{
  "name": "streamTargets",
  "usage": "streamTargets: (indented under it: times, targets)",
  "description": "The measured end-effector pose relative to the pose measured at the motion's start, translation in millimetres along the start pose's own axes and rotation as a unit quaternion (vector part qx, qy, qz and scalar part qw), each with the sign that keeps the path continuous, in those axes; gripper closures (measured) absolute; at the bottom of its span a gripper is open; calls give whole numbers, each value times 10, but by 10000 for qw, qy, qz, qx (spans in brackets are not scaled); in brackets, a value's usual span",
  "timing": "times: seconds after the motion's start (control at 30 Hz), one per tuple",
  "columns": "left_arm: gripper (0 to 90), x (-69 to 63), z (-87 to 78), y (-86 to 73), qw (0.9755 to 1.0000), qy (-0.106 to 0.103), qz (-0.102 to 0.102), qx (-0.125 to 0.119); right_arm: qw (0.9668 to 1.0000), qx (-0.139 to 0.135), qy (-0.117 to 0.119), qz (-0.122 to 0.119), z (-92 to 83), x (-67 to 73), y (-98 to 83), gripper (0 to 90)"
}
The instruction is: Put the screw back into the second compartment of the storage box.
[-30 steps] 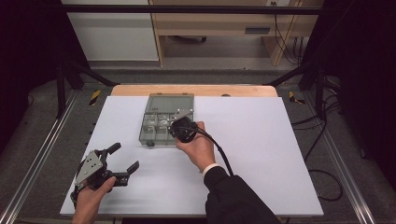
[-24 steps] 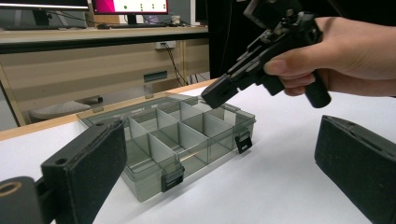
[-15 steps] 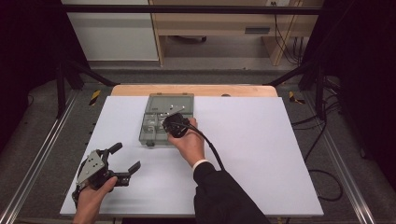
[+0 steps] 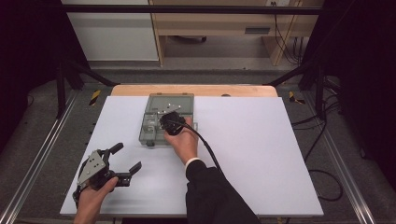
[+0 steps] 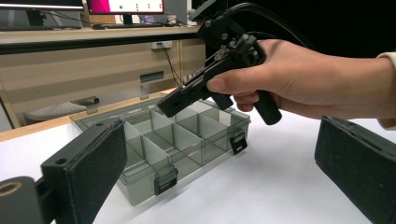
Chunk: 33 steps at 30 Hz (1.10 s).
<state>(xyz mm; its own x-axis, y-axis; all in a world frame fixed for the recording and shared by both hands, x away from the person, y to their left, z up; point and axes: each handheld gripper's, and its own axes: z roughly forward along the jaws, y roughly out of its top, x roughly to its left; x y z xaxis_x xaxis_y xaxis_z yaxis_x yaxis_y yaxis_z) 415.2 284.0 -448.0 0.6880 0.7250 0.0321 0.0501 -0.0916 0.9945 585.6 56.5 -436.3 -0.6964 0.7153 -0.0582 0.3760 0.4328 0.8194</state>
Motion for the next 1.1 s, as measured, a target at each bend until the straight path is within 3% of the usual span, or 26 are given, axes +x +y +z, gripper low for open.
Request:
streamTargets:
  times: [0.4,0.53,0.77,0.83,0.97,1.07,1.1]
  targets:
    - [23,-5,-4,6,10000,-16,14,-3,9998,84,-95,169,127,-104,-11,869]
    - [23,-11,1,6,10000,-25,2,-12,9998,25,-125,136,117,-82,-3,758]
    - [23,-4,-5,9,10000,-11,23,2,9997,-15,-236,104,46,-60,26,645]
    - [23,-9,-6,10,10000,-11,9,-19,9996,-29,-267,120,18,-49,40,556]
    - [23,-8,-8,11,10000,-9,9,-29,9994,-47,-329,57,-53,-22,69,469]
    - [23,-3,-8,8,10000,-8,2,-25,9993,0,-364,-109,-161,15,101,333]
    - [23,-3,-8,8,10000,-8,2,-25,9993,0,-364,-109,-161,15,101,333]
